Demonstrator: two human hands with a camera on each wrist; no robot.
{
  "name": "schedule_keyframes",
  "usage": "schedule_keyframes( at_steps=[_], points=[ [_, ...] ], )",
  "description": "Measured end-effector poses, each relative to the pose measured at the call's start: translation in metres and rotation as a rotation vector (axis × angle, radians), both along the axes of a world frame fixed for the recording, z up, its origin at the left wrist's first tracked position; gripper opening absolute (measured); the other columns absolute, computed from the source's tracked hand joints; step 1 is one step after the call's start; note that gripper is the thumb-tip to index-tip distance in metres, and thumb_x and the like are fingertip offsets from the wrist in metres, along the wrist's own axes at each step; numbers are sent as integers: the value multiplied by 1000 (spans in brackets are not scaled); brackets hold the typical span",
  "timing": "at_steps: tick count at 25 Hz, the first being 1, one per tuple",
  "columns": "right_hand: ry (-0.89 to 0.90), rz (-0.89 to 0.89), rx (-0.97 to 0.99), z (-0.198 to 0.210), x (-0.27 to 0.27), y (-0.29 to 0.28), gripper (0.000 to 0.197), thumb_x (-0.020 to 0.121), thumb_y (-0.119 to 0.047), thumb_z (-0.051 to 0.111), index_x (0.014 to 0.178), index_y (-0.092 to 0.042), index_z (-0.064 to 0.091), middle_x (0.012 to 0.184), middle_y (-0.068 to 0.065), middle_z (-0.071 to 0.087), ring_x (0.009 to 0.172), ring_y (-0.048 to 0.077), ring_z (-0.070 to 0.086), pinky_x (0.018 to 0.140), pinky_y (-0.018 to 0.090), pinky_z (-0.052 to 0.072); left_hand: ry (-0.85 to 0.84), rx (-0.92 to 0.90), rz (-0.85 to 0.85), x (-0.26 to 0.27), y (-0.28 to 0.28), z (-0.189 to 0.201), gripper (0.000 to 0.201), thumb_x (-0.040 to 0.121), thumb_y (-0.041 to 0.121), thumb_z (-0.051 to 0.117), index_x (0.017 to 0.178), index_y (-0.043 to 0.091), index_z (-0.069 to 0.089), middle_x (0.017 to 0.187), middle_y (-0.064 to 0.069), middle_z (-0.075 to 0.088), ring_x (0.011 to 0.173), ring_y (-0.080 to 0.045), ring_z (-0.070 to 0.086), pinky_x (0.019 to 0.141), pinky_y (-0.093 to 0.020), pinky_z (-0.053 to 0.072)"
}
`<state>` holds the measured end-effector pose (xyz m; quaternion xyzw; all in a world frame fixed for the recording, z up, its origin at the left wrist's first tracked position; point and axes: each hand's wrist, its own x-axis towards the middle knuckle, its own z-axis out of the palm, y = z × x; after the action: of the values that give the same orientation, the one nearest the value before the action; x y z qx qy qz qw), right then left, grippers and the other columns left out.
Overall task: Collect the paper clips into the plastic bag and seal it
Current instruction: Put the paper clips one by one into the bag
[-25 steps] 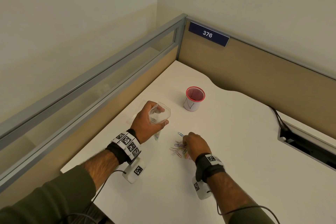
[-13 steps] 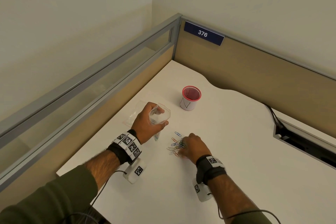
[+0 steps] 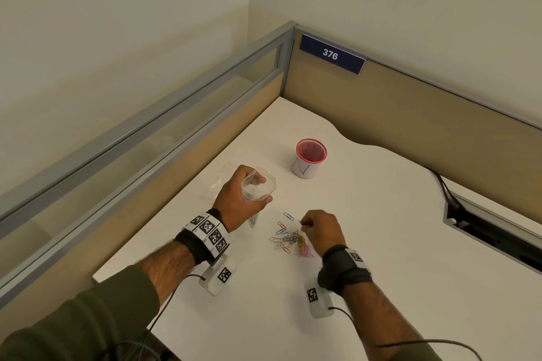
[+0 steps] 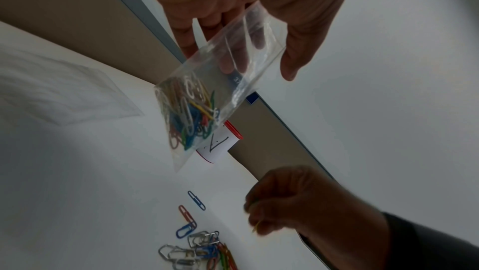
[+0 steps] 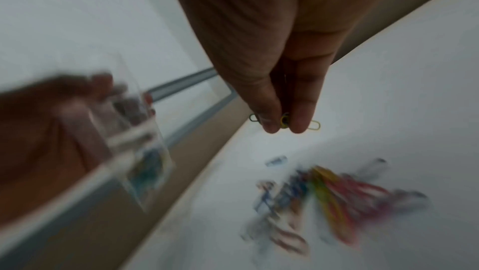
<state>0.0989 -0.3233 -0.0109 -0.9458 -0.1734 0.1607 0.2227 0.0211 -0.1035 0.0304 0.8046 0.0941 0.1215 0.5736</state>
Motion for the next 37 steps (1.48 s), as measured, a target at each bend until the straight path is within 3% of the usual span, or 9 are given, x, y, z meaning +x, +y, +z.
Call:
schedule_keyframes(
  at_steps=[4, 7, 10, 16, 22, 25, 30, 33, 37],
  points=[
    [37, -184, 457, 64, -1, 0, 7, 81, -2, 70, 84, -9, 71, 82, 4, 72, 68, 19, 68, 68, 27, 57, 12, 12, -11, 2, -4, -1, 45, 77, 17, 82, 111, 14, 54, 105, 10, 61, 110, -13, 59, 96, -24, 44],
    [29, -148, 710, 113, -7, 16, 8, 82, -2, 70, 89, -4, 72, 82, 6, 73, 66, 14, 69, 65, 18, 57, 11, 15, -25, 4, -10, -1, 46, 76, 17, 82, 112, 14, 54, 106, 9, 62, 110, -9, 59, 94, -23, 45],
    [31, -71, 779, 136, -12, 40, 8, 83, -4, 70, 91, -6, 72, 84, 4, 73, 70, 14, 70, 68, 21, 59, 3, 19, -38, 6, -16, 0, 46, 77, 19, 82, 112, 17, 52, 106, 10, 63, 108, -8, 60, 91, -22, 46],
    [-49, 31, 608, 129, -19, 64, 8, 83, -15, 72, 90, -18, 72, 87, -5, 71, 79, 9, 68, 76, 21, 58, 7, -4, -60, 6, -21, 4, 48, 78, 19, 81, 113, 20, 48, 102, 8, 62, 100, -9, 63, 81, -20, 51],
    [-106, -128, 661, 115, -2, 38, 8, 86, -9, 67, 91, -14, 71, 85, -2, 70, 74, 12, 67, 66, 13, 55, -22, 2, -35, 0, -11, 1, 46, 76, 20, 83, 111, 17, 53, 106, 10, 63, 108, -6, 60, 94, -23, 47],
    [-52, -155, 258, 60, 17, 6, 10, 85, -11, 67, 92, -12, 73, 94, 4, 73, 87, 22, 68, 82, 29, 54, -31, -1, -27, -5, -4, -1, 44, 76, 20, 83, 110, 17, 55, 106, 10, 63, 108, -6, 60, 96, -24, 46],
    [72, -158, -246, -17, -5, -28, 23, 91, -11, 53, 110, -10, 66, 119, 10, 62, 109, 27, 60, 96, 33, 48, -24, -21, 0, -10, 7, -4, 44, 77, 19, 83, 110, 17, 54, 107, 7, 64, 109, -9, 60, 98, -26, 45],
    [39, -105, -277, -31, -28, -16, 25, 95, -13, 44, 107, -6, 65, 114, 14, 59, 103, 29, 61, 89, 35, 51, -19, -24, 20, -9, 7, -4, 43, 77, 15, 82, 109, 14, 54, 106, 7, 64, 109, -10, 60, 98, -26, 45],
    [59, -118, -156, -29, -35, -17, 29, 94, -23, 55, 120, -12, 61, 121, 9, 57, 111, 25, 58, 94, 29, 45, -24, -19, 9, -8, 8, -2, 43, 77, 16, 82, 110, 15, 55, 106, 5, 63, 110, -13, 60, 98, -27, 45]
  ],
)
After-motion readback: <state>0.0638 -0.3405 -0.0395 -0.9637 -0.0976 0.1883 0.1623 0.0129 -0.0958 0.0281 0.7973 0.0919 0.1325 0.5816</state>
